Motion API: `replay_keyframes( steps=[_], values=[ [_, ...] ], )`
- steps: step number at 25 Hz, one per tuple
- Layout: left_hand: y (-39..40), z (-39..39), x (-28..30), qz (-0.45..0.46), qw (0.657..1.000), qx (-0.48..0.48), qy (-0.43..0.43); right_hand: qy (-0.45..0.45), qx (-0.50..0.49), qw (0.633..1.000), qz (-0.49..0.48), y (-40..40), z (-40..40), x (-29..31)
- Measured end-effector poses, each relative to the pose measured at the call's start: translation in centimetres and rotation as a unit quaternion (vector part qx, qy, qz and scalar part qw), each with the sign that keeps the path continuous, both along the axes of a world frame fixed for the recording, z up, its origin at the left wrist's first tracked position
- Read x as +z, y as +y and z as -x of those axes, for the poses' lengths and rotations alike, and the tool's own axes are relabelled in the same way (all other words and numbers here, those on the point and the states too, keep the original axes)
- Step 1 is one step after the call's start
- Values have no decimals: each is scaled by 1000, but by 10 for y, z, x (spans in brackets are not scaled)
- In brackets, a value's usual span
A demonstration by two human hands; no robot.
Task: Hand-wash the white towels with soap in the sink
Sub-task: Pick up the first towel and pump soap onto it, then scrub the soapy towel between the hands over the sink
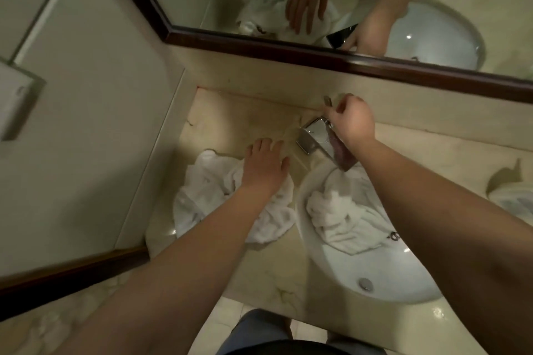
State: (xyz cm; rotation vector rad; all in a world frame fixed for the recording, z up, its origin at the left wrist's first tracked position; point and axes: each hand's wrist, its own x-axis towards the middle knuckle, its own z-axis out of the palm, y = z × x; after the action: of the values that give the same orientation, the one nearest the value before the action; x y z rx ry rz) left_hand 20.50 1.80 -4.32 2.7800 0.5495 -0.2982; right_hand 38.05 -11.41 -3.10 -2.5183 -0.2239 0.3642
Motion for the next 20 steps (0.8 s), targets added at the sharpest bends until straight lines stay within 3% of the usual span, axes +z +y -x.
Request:
replay_keyframes(
  steps=[4,10,14,20],
  values=[
    [8,-11,-10,3,1000,-21,13,-23,-15,999,42,10,2,-7],
    [-2,-8,-15,10,1000,-17,24,47,-95,994,29,4,-6,-8],
    [-10,-6,-13,4,1000,-20,3,62,-88,994,11,-1,-8,-4],
    [-43,-3,-18,34,998,-43,23,58,-89,994,-27,-68,9,-17]
  ],
)
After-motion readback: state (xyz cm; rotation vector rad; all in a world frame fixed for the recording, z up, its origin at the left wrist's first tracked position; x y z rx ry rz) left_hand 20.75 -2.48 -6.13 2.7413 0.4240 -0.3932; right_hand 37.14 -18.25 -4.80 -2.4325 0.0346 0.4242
